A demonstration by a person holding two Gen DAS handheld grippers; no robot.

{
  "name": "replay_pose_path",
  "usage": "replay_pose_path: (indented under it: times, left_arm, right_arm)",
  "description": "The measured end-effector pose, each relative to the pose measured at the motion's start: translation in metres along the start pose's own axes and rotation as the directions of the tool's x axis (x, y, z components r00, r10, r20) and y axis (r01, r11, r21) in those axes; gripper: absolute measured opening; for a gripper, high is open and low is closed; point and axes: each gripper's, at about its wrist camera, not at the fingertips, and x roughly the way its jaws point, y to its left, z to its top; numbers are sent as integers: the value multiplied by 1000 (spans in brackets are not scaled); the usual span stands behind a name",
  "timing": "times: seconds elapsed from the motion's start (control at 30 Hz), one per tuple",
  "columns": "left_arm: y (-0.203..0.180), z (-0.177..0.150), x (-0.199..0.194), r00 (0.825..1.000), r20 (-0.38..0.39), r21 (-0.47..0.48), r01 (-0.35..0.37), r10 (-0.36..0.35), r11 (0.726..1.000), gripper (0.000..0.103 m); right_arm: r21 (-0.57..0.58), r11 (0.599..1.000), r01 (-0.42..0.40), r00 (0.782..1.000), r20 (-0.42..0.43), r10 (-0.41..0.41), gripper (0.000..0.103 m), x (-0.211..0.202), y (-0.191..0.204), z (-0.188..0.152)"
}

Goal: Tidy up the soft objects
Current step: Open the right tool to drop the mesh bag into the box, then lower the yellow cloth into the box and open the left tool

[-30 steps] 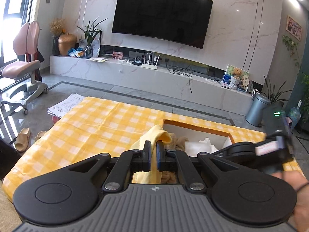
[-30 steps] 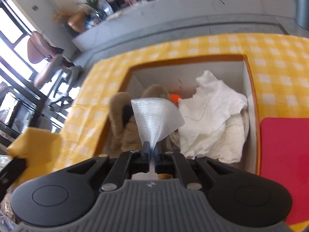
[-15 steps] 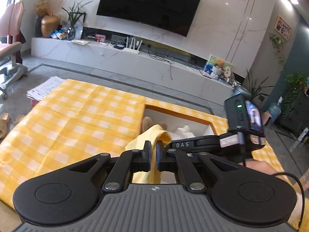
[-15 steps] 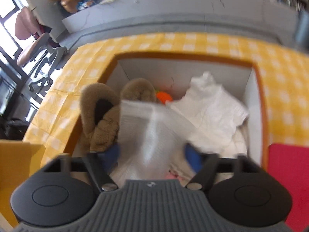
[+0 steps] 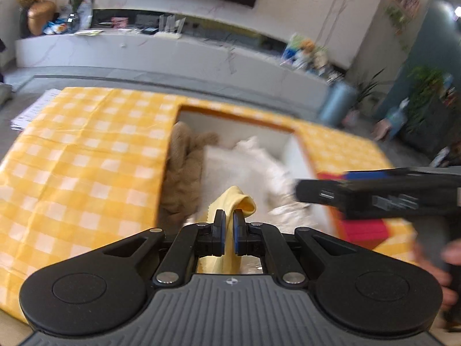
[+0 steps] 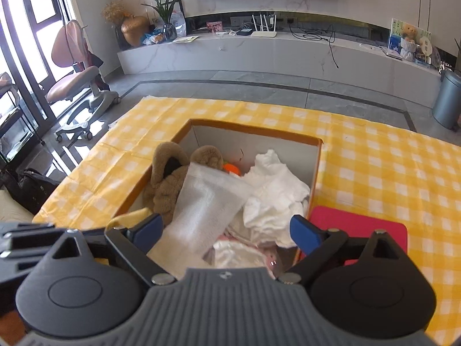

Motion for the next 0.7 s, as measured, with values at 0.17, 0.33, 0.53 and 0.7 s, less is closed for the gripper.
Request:
replay_pose_path:
  times: [0.17, 0.33, 0.53, 0.7]
  left_arm:
    - [-7, -6, 18, 971, 16, 53, -240, 240, 969, 6]
    - [-13, -9, 29, 974, -11, 77, -226, 228, 971, 6]
    - [-26, -12, 32, 952, 9, 142, -303, 305, 942, 10]
    - [-29, -11, 29, 923, 49, 160, -385, 382, 909, 21]
  right_arm:
    - [-62, 998, 16, 1000, -16, -17, 93, 8, 1, -17]
    - [-31, 999, 8, 999, -42, -10, 93, 20, -6, -27]
    - [-6, 1000, 12, 999, -45, -13, 93, 21, -15, -31]
    - [-2, 1000, 22, 999, -33, -22, 93, 12, -16, -32]
